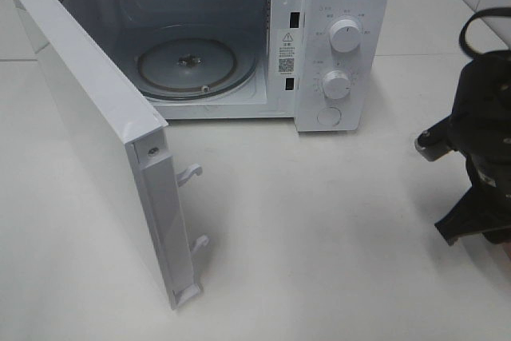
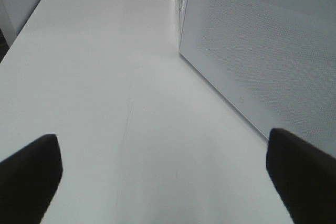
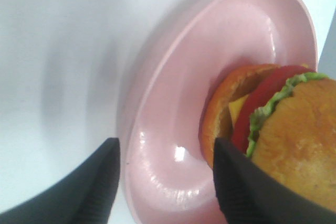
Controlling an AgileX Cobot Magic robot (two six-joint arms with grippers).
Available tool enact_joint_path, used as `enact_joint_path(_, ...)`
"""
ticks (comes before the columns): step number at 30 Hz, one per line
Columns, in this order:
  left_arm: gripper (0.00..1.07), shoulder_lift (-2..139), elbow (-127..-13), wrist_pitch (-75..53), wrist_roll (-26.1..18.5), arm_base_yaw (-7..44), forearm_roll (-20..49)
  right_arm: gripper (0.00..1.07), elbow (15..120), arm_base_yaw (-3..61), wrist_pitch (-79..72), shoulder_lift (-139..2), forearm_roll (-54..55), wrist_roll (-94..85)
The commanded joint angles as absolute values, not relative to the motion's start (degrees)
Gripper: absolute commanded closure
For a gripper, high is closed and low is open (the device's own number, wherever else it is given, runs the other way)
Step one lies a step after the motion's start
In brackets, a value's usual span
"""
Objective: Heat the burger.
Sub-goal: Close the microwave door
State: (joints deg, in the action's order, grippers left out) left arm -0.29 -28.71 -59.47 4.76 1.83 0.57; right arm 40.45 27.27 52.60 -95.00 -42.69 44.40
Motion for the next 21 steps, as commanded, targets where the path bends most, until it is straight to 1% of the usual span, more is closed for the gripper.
enact_joint_path(1,0.09,-1.5,-28.6,-59.1,5.0,1.6,0.7,0.53,41.5,27.2,51.2,-91.3,-39.4,39.8)
enact_joint_path(2,0.09,-1.5,-28.6,-59.1,5.0,1.6,0.7,0.53,41.9,27.2,50.5,-90.1,-38.0,38.3)
enact_joint_path(3,0.09,-1.5,-28.6,-59.1,5.0,1.6,0.7,0.53,42.7,27.2,49.0,-87.1,-34.3,34.2)
enact_joint_path(4,0.09,-1.5,-28.6,-59.1,5.0,1.6,0.7,0.53,42.7,27.2,49.0,-87.1,-34.3,34.2)
enact_joint_path(5,0.09,-1.5,-28.6,-59.1,5.0,1.6,0.7,0.53,43.3,27.2,48.0,-84.5,-30.3,29.2)
enact_joint_path(7,0.09,-1.5,-28.6,-59.1,5.0,1.6,0.7,0.51,43.4,27.2,47.7,-82.9,-28.6,27.0)
enact_joint_path(8,0.09,-1.5,-28.6,-59.1,5.0,1.6,0.7,0.47,43.4,27.2,46.6,-79.9,-25.0,22.2)
enact_joint_path(10,0.09,-1.5,-28.6,-59.1,5.0,1.6,0.7,0.45,43.4,27.2,46.5,-78.8,-23.7,20.6)
enact_joint_path(11,0.09,-1.5,-28.6,-59.1,5.0,1.6,0.7,0.40,43.4,27.2,46.6,-76.2,-21.0,16.9)
enact_joint_path(12,0.09,-1.5,-28.6,-59.1,5.0,1.6,0.7,0.40,43.4,27.2,46.6,-76.2,-21.0,16.9)
enact_joint_path(13,0.09,-1.5,-28.6,-59.1,5.0,1.6,0.7,0.33,43.4,27.2,46.8,-73.9,-19.1,14.3)
enact_joint_path(14,0.09,-1.5,-28.6,-59.1,5.0,1.6,0.7,0.33,43.4,27.2,46.8,-73.9,-19.1,14.3)
enact_joint_path(15,0.09,-1.5,-28.6,-59.1,5.0,1.6,0.7,0.28,43.4,27.2,47.1,-71.4,-17.8,12.8)
enact_joint_path(16,0.09,-1.5,-28.6,-59.1,5.0,1.6,0.7,0.27,43.4,27.2,47.3,-70.2,-17.2,12.5)
enact_joint_path(21,0.09,-1.5,-28.6,-59.1,5.0,1.6,0.7,0.28,43.4,27.2,49.0,-64.5,-14.7,12.3)
